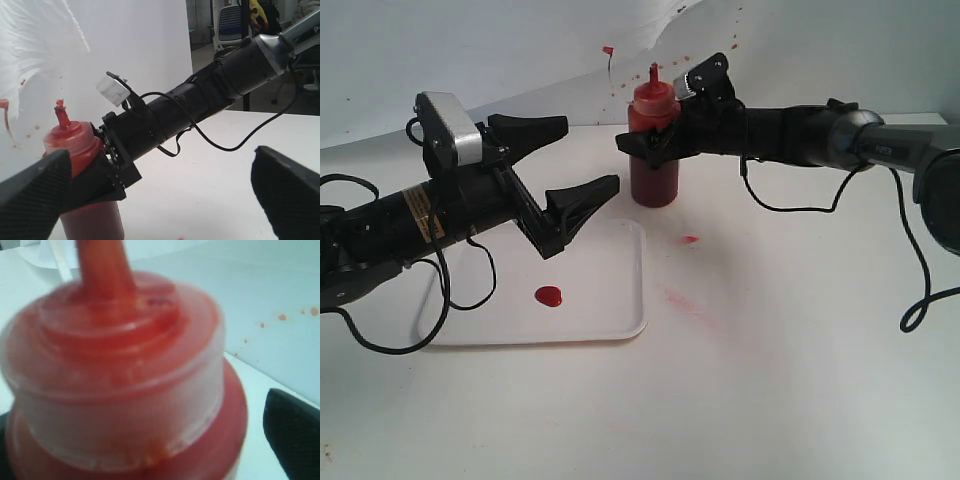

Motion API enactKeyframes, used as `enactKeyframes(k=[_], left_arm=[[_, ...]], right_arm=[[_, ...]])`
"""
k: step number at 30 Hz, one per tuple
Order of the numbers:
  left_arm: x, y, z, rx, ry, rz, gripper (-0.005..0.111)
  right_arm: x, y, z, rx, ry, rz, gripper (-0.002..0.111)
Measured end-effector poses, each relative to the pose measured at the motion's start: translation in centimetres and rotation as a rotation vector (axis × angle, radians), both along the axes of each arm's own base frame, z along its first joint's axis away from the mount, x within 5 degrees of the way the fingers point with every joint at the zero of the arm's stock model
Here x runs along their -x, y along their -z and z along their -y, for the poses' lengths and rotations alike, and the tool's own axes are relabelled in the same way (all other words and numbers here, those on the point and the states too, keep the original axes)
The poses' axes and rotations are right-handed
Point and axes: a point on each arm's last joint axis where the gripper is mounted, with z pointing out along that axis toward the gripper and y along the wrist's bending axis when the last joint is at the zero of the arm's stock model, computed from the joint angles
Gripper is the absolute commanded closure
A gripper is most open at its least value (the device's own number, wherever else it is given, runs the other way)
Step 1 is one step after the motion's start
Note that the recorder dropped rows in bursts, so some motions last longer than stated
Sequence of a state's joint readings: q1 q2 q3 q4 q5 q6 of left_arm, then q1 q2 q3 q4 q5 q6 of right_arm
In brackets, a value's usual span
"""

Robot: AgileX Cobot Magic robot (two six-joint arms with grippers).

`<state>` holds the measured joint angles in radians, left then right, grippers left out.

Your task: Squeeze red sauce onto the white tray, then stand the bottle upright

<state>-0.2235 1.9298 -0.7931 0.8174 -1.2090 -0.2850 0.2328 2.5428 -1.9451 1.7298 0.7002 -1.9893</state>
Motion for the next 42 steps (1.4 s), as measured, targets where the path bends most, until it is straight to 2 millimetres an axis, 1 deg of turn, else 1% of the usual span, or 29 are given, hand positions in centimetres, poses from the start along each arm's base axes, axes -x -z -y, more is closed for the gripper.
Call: enactKeyframes(k=[2,5,9,11,14,15,17,18,21,22,24,27,29,31,35,38,39,42], left_arm=[[0.0,0.0,0.0,0.0,0.0,0.0,0.016],[0.0,0.0,0.0,-0.001,0.002,0.0,0.016],[0.0,0.0,0.0,-0.001,0.002,0.0,0.016],[0.0,0.0,0.0,-0.001,0.002,0.0,0.016],[0.0,0.0,0.0,-0.001,0.002,0.0,0.016],[0.0,0.0,0.0,-0.001,0.002,0.0,0.016],[0.0,0.0,0.0,-0.001,0.002,0.0,0.016],[0.0,0.0,0.0,-0.001,0.002,0.0,0.016],[0.0,0.0,0.0,-0.001,0.002,0.0,0.016],[0.0,0.0,0.0,-0.001,0.002,0.0,0.016],[0.1,-0.2,0.0,0.0,0.003,0.007,0.016],[0.3,-1.2,0.1,-0.003,0.019,0.037,0.018],[0.7,-2.0,0.2,-0.014,0.046,0.068,0.027],[1.2,-3.1,0.3,-0.022,0.08,0.099,0.04],[2.4,-5.0,0.5,-0.05,0.159,0.16,0.072],[3.5,-6.5,0.5,-0.075,0.212,0.209,0.104],[3.7,-6.9,0.5,-0.073,0.221,0.211,0.106],[4.5,-8.5,0.4,-0.05,0.234,0.206,0.107]], right_arm=[[0.3,-1.8,-0.2,-0.032,-0.034,0.025,0.003],[1.0,-5.7,-0.5,-0.083,-0.094,0.091,0.003],[1.5,-9.1,-0.5,-0.105,-0.107,0.15,0.003],[1.9,-11.3,-0.4,-0.121,-0.112,0.179,0.003],[3.0,-15.5,-0.2,-0.138,-0.12,0.241,0.007],[3.4,-16.7,-0.1,-0.135,-0.124,0.261,0.011],[4.6,-19.7,0.2,-0.12,-0.134,0.3,0.023],[5.1,-20.8,0.3,-0.108,-0.133,0.31,0.033],[7.0,-24.3,0.9,-0.043,-0.117,0.304,0.067],[7.5,-25.1,1.1,-0.017,-0.114,0.296,0.08],[8.5,-26.0,1.6,0.061,-0.098,0.249,0.109],[9.3,-26.4,2.5,0.165,-0.048,0.152,0.108],[10.1,-26.8,2.9,0.208,-0.038,0.1,0.108],[11.0,-27.4,3.2,0.253,-0.043,0.069,0.108],[13.1,-29.0,3.9,0.316,-0.052,0.027,0.108],[14.6,-30.4,4.5,0.34,-0.041,0.013,0.108],[15.1,-30.8,4.7,0.348,-0.033,0.01,0.108],[16.4,-31.9,5.3,0.378,-0.006,-0.002,0.108]])
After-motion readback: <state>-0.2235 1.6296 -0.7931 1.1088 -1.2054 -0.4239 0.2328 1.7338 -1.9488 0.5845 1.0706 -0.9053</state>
